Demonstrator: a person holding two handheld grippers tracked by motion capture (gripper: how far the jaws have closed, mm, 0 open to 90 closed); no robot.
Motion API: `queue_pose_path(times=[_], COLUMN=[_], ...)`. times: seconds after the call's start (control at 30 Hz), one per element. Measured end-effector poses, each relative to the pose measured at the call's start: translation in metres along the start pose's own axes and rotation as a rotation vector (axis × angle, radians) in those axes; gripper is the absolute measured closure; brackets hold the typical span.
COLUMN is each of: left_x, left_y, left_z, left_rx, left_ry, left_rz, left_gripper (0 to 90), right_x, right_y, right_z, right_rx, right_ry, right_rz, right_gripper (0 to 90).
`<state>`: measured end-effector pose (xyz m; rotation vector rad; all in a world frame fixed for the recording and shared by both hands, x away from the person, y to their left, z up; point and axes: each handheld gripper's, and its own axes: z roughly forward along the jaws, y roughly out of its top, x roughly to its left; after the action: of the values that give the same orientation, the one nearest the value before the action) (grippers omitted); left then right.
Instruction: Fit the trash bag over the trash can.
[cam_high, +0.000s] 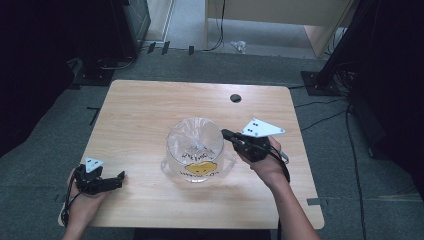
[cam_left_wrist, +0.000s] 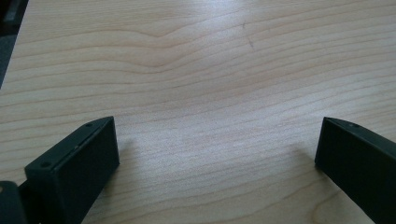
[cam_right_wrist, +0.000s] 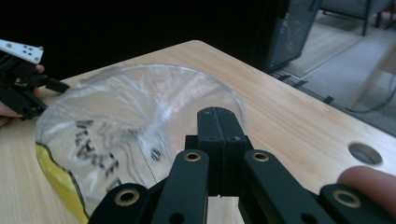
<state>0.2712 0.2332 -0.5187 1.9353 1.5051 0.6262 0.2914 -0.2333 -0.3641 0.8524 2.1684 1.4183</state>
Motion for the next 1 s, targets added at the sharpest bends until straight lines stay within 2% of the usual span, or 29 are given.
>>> queue_pose_path(times=[0.17,0.33,0.47,0.6,0.67,0.8,0.87,0.93,1.0], left_x=[0.0,0.0,0.0,0.0,0.0,0.0,0.0,0.0,0.0], left_y=[0.0,0.0,0.0,0.0,0.0,0.0,0.0,0.0,0.0], left_z=[0.0,0.0,0.0,0.0,0.0,0.0,0.0,0.0,0.0], left_rx=[-0.001,-0.001,-0.001,-0.002,-0.001,-0.002,-0.002,-0.002,-0.002], left_ry=[0.0,0.0,-0.003,-0.004,-0.005,-0.008,-0.009,-0.01,-0.012], left_rz=[0.0,0.0,0.003,0.004,0.005,0.009,0.01,0.01,0.013], left_gripper=[0.0,0.0,0.0,0.0,0.0,0.0,0.0,0.0,0.0], right_x=[0.007,0.017,0.026,0.034,0.036,0.043,0.048,0.052,0.055], right_y=[0.02,0.035,0.043,0.047,0.05,0.05,0.046,0.042,0.039], right_z=[0.024,0.05,0.072,0.092,0.1,0.115,0.122,0.129,0.135], right_rx=[0.042,0.108,0.218,0.325,0.366,0.464,0.48,0.499,0.542], right_ry=[0.103,0.187,0.253,0.298,0.336,0.397,0.403,0.435,0.446], right_rz=[-0.077,-0.201,-0.32,-0.407,-0.441,-0.52,-0.56,-0.581,-0.624], right_gripper=[90.0,90.0,90.0,90.0,90.0,90.0,90.0,90.0,90.0])
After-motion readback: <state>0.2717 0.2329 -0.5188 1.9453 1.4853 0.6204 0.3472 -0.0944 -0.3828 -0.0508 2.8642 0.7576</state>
